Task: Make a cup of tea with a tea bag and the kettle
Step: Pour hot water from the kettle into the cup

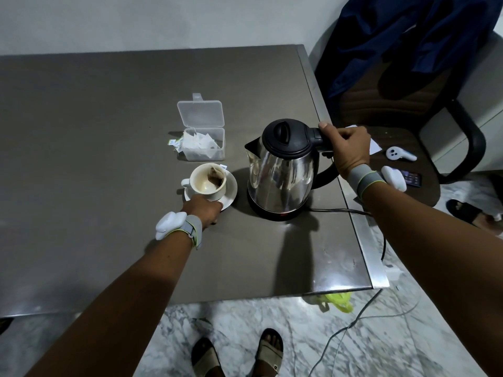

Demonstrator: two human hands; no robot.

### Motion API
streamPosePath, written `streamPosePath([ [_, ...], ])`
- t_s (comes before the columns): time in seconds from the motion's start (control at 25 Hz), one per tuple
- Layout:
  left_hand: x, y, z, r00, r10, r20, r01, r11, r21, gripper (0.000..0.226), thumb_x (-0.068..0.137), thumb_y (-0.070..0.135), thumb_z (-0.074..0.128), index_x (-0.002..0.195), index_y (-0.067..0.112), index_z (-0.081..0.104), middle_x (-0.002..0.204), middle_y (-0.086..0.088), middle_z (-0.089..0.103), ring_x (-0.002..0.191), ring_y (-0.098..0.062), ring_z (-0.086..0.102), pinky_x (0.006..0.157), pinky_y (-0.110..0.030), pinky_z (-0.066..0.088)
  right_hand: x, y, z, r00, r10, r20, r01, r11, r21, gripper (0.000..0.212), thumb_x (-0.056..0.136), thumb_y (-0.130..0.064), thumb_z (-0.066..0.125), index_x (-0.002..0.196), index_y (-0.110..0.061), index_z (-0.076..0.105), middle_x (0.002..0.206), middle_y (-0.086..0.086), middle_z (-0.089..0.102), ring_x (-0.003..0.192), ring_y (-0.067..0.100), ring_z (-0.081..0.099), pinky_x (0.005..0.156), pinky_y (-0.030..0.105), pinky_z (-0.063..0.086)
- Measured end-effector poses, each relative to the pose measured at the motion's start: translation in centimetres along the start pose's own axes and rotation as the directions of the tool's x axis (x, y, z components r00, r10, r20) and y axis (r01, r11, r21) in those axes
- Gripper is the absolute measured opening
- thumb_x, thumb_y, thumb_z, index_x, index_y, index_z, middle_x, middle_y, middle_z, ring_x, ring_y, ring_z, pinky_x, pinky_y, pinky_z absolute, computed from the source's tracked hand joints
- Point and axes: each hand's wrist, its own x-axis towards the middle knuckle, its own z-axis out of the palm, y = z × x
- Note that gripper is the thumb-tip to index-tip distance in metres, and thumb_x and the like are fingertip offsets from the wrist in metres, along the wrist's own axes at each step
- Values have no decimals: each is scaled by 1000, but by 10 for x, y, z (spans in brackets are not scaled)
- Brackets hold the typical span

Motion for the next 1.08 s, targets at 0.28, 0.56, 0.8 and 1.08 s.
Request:
streamPosePath([
  [0.28,-2,2,-3,999,-22,42,21,999,31,29,69,32,63,75,6,74,70,-9,77,75,-32,77,74,-45,64,3,1,4,999,-11,35,12,1000,-20,85,67,-71,68,65,14,65,55,14,45,54,25,41,58,52,49],
  [0.56,-4,-1,-15,998,-45,53,46,999,-15,34,75,24,65,92,-4,74,76,-15,73,64,-28,62,64,-33,52,-3,-21,13,1000,-8,-23,7,998,-63,79,58,-82,70,44,-5,56,39,-5,35,44,14,35,52,35,38],
  [0.8,-1,-5,-33,999,-38,-29,39,999,31,40,77,23,62,112,2,64,104,-22,73,97,-42,71,86,-50,60,-7,-43,24,997,-72,-19,66,976,-208,89,56,-87,66,50,1,62,45,6,44,53,19,46,61,41,49],
  [1.08,7,-11,-48,989,-29,-148,48,990,130,45,70,35,56,109,14,62,109,-17,71,96,-41,68,86,-48,58,-11,-60,23,997,-49,-55,33,964,-265,71,55,-87,67,34,-21,51,38,-7,34,61,19,40,59,32,34],
])
